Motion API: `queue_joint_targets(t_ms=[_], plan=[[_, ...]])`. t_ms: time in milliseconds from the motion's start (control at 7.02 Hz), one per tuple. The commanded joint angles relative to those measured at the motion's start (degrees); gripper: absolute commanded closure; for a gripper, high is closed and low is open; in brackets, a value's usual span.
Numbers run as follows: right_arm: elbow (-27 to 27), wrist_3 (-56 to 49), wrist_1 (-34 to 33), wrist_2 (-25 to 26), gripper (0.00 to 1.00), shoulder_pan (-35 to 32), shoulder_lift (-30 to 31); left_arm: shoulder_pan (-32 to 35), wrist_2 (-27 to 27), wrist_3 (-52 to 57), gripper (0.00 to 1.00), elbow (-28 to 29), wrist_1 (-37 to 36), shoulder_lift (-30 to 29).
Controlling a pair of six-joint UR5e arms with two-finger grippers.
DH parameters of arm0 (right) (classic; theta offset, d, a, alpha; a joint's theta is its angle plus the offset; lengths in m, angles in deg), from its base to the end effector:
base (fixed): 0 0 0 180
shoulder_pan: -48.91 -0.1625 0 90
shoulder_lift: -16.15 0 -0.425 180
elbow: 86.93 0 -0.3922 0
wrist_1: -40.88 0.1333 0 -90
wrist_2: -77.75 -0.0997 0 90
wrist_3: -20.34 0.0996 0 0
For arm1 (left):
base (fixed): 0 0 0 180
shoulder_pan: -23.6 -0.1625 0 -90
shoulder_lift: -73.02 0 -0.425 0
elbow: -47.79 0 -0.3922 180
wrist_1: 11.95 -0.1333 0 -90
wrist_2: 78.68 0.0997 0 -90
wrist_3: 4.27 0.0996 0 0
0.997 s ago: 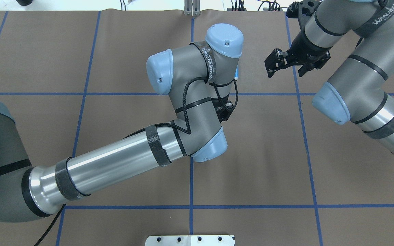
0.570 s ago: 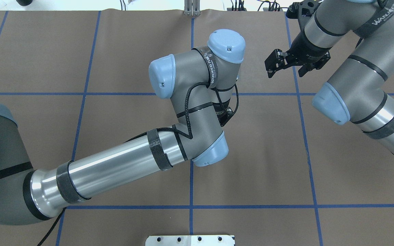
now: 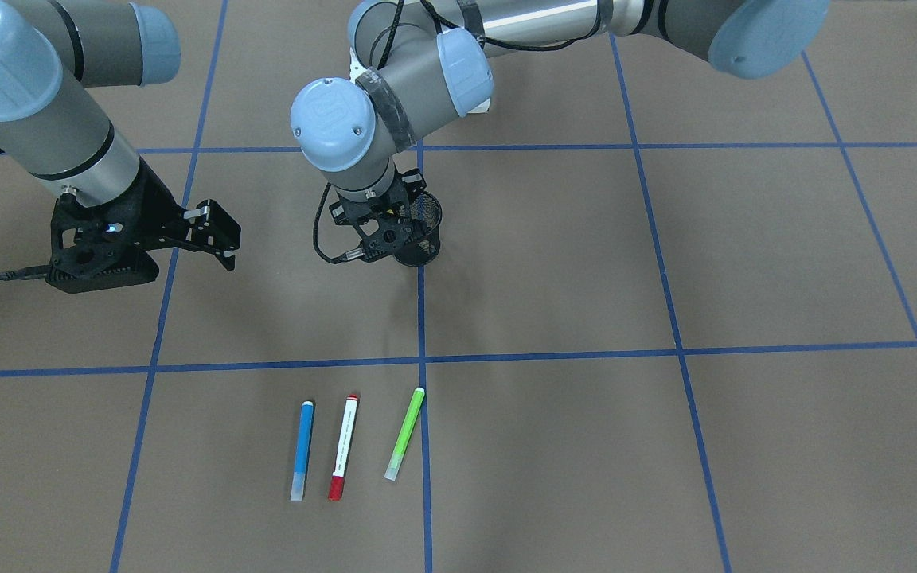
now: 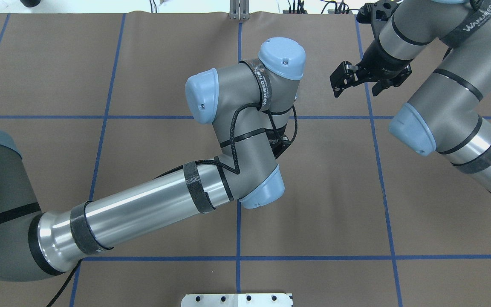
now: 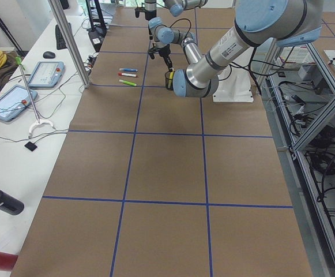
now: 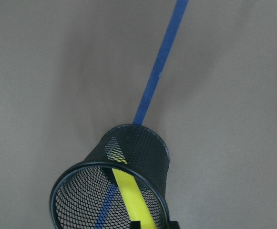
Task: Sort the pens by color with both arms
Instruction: 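Lower the left gripper into the cup and grasp the yellow highlighter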
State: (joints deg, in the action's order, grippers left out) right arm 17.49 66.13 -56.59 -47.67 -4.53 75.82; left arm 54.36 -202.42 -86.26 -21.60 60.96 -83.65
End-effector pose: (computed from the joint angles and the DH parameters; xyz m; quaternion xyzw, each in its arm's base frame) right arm -0.3096 -0.5443 0.2574 0.0394 -0.4174 -0.0243 0.9075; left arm 0.6388 -0.4709 0.0726 -0.1856 0.3191 -0.1116 0.9227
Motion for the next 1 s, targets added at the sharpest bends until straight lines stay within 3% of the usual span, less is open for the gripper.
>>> queue_joint_targets(t_ms=[0, 285, 855], plan=[[0.0, 0.0, 0.0, 0.0, 0.01, 0.0, 0.0, 0.0, 0.0, 1.0, 0.65, -0.4, -1.4, 0.0], [0.0, 0.0, 0.0, 0.0, 0.01, 0.0, 0.0, 0.0, 0.0, 1.7, 0.6, -1.0, -2.9, -0.3], [-0.2, 0.0, 0.0, 0.0, 0.01, 0.1, 0.0, -0.4, 0.0, 1.7, 0.6, -1.0, -2.9, -0.1]])
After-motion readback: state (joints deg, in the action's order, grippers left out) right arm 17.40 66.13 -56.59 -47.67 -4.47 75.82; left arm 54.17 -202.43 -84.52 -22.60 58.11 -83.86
